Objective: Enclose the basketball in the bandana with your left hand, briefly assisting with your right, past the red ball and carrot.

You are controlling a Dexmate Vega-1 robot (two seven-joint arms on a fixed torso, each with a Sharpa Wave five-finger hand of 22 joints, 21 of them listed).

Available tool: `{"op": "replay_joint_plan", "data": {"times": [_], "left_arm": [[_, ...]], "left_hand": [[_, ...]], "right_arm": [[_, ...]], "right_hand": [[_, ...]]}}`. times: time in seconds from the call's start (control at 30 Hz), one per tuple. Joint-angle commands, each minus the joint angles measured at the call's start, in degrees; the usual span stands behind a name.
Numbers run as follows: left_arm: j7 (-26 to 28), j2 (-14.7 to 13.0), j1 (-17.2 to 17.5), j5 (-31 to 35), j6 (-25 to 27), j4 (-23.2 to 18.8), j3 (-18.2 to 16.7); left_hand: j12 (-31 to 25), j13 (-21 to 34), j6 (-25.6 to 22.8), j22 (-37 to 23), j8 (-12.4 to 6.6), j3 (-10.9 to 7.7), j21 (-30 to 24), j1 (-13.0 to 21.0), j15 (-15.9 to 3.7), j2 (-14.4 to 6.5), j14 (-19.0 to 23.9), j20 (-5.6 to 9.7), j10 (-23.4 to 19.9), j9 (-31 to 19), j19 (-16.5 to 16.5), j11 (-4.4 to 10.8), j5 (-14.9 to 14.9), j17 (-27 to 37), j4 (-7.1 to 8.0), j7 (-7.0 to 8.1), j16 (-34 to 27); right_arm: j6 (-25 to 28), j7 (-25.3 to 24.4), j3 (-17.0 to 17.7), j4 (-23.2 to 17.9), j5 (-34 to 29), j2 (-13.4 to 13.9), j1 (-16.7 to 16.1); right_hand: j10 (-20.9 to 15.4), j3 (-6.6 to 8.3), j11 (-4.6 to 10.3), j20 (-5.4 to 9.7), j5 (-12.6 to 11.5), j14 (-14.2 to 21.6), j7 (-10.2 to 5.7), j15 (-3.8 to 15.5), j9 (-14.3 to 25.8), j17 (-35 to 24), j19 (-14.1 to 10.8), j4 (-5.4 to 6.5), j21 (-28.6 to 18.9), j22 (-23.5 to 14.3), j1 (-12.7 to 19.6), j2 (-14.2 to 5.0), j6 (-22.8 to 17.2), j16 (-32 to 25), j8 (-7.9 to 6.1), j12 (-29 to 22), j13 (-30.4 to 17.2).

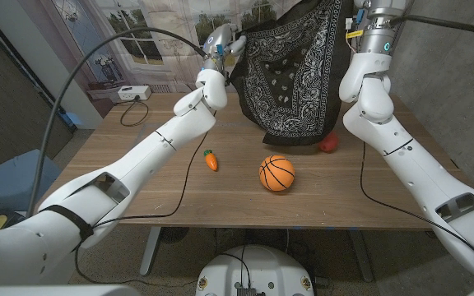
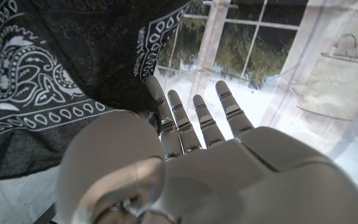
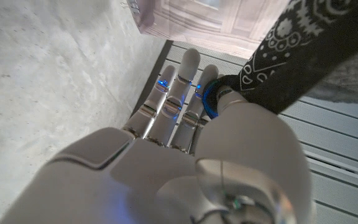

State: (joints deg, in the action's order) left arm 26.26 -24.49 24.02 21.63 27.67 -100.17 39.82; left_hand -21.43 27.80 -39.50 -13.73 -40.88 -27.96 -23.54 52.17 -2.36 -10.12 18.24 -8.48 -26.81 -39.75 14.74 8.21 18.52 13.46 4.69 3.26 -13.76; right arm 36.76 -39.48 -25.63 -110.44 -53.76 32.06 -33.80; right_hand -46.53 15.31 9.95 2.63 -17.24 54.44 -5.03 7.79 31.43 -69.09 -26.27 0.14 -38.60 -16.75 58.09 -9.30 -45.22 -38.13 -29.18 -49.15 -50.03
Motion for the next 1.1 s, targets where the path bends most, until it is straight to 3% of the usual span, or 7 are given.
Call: {"op": "replay_joint_plan", "data": {"times": [0.03, 0.23, 0.53, 0.83, 1.1], "left_arm": [[-2.49, -4.79, 4.36, -1.47, 2.73, -11.62, -5.66], [-10.22, -9.52, 6.56, -8.55, -0.39, -18.1, -10.27], [-19.27, -18.42, 8.95, -12.66, 0.45, -27.85, -14.14], [-26.05, -23.3, 12.25, -21.55, -3.79, -31.62, -18.74], [-30.8, -25.46, 11.72, -26.4, -7.54, -32.43, -18.2]], "left_hand": [[-0.3, 0.53, 0.37, -0.15, -0.96, -0.28, -0.4, 0.23, -1.46, -0.51, -0.25, 0.15, -1.37, -0.89, -0.17, 1.71, 0.6, 0.25, 0.32, -0.04, 0.21], [-0.07, 1.04, 0.43, -0.17, -2.21, -0.44, -0.41, 0.2, -0.93, -0.57, -1.07, -0.09, -0.39, -2.13, -0.86, 1.34, 0.79, 0.37, 0.59, -0.04, 0.71], [0.28, 1.82, 0.8, -0.16, -4.22, -0.75, -0.17, -0.02, -0.16, -0.62, -2.39, -0.62, 0.91, -4.14, -2.65, 1.17, 0.83, 0.67, 1.1, -0.5, 1.31], [0.21, 2.28, 1.16, -0.12, -4.66, -1.09, -0.12, -0.14, -0.24, -0.67, -2.87, -0.46, 0.89, -4.09, -3.48, 1.16, 0.68, 0.87, 1.35, -0.61, 1.46], [0.4, 2.67, 0.55, -0.05, -5.08, -1.65, -0.02, -0.07, -0.1, -0.65, -3.41, -0.51, 1.46, -3.34, -4.39, 0.87, 0.3, 1.03, 1.27, -1.08, 1.65]], "right_arm": [[3.97, -0.88, 3.92, -1.87, 6.13, 2.01, -4.78], [4.31, -2.42, 5.51, -5.56, 7.64, 3.83, -9.27], [5.27, 0.0, 6.49, -13.5, 6.93, 8.64, -17.85], [5.56, 1.2, 9.06, -17.47, 7.43, 10.37, -24.44], [5.48, -2.85, 12.22, -18.55, 8.74, 8.1, -30.04]], "right_hand": [[-0.94, -0.02, 0.82, 1.58, -0.21, 0.27, -0.5, 5.0, 0.24, -0.33, 0.53, 0.37, -0.58, 0.07, 1.05, -0.45, -0.4, 0.14, -7.48, 0.12, -0.3], [-0.64, -0.07, 0.93, 1.6, -0.21, 0.1, -0.64, 5.0, 0.08, -0.32, 0.74, 0.45, -0.81, 0.19, 1.05, -0.45, -0.2, 0.34, -7.43, 0.25, -0.41], [-0.63, -0.12, 0.8, 1.52, -0.2, 0.04, -0.78, 5.01, 0.06, -0.3, 1.06, 0.58, -1.14, 0.37, 1.04, -0.51, -0.02, 0.56, -7.52, 0.4, -0.31], [-0.58, -0.15, 0.82, 1.48, -0.2, 0.0, -0.83, 5.02, 0.07, -0.3, 1.25, 0.65, -1.46, 0.53, 1.08, -0.51, 0.08, 0.74, -7.64, 0.41, -0.46], [-0.48, -0.22, 0.71, 1.47, -0.18, -0.18, -0.97, 4.98, 0.05, -0.27, 1.52, 0.77, -1.68, 0.66, 1.02, -0.48, 0.16, 0.97, -7.72, 0.59, -0.31]]}}
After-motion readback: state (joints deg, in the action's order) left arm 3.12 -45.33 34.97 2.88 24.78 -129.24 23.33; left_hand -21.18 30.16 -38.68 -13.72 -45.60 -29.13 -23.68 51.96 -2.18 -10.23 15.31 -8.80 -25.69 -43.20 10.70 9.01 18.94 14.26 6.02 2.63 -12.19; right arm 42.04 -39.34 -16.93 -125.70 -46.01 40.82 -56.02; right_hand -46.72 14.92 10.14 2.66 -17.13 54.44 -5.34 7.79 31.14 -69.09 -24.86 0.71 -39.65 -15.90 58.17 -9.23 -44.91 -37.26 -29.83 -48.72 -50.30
